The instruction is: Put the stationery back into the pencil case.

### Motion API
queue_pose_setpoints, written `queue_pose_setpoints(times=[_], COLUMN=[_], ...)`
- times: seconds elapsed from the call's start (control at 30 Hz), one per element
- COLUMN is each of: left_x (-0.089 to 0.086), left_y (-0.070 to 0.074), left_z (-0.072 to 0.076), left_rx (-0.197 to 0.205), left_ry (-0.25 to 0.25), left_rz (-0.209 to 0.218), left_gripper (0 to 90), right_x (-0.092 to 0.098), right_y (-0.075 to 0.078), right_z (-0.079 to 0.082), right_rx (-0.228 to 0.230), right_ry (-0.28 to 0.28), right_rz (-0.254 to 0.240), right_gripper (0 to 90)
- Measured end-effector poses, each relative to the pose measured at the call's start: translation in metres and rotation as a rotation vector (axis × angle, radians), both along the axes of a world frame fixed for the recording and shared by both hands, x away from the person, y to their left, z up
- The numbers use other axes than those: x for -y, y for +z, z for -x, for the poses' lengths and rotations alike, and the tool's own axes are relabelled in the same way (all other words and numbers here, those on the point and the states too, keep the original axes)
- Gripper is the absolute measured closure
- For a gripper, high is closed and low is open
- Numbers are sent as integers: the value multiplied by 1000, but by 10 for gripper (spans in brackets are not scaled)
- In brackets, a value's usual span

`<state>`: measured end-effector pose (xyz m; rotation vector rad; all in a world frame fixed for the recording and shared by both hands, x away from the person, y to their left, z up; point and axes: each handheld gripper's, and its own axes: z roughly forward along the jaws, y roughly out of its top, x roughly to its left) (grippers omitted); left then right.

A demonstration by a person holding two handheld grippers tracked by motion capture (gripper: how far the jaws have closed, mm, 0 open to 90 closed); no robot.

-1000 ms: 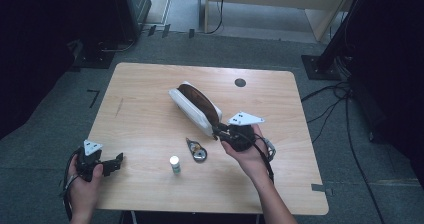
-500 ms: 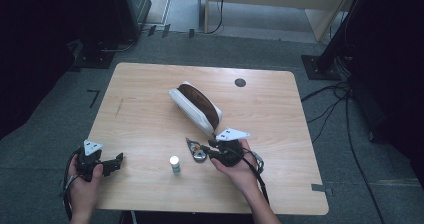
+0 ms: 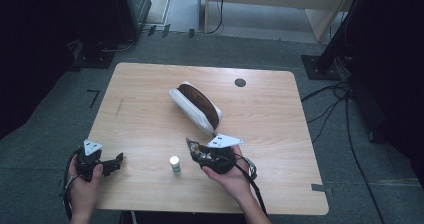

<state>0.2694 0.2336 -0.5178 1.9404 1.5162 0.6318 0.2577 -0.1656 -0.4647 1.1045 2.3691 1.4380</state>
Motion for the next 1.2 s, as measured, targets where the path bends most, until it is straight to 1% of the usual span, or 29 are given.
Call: queue_pose_setpoints(times=[0.07,0.2,0.3,0.43,0.6,0.67,0.83,0.9,1.0,1.1,1.2], left_x=[0,0,0,0,0,0,0,0,0,0,0], left_y=[0,0,0,0,0,0,0,0,0,0,0], left_z=[0,0,0,0,0,0,0,0,0,0,0], left_rx=[0,0,0,1,1,0,1,1,1,1,-1], left_ry=[0,-1,-2,0,-1,-2,-2,-2,-2,-2,-3], left_rz=[0,0,0,2,1,1,1,1,1,1,-1], left_gripper=[83,83,83,84,84,83,84,84,83,84,84], right_x=[-3,-10,-17,-24,-32,-36,-45,-49,-52,-53,-54], right_y=[5,10,11,13,14,13,8,4,0,-1,-3], right_z=[4,9,12,14,15,15,14,14,12,12,12], right_rx=[11,17,17,24,33,32,40,38,37,46,52], right_ry=[23,64,96,131,155,161,169,166,158,148,153], right_rz=[-10,-37,-32,-48,-52,-49,-21,-1,13,16,19], right_gripper=[588,586,577,563,553,550,550,550,562,582,592])
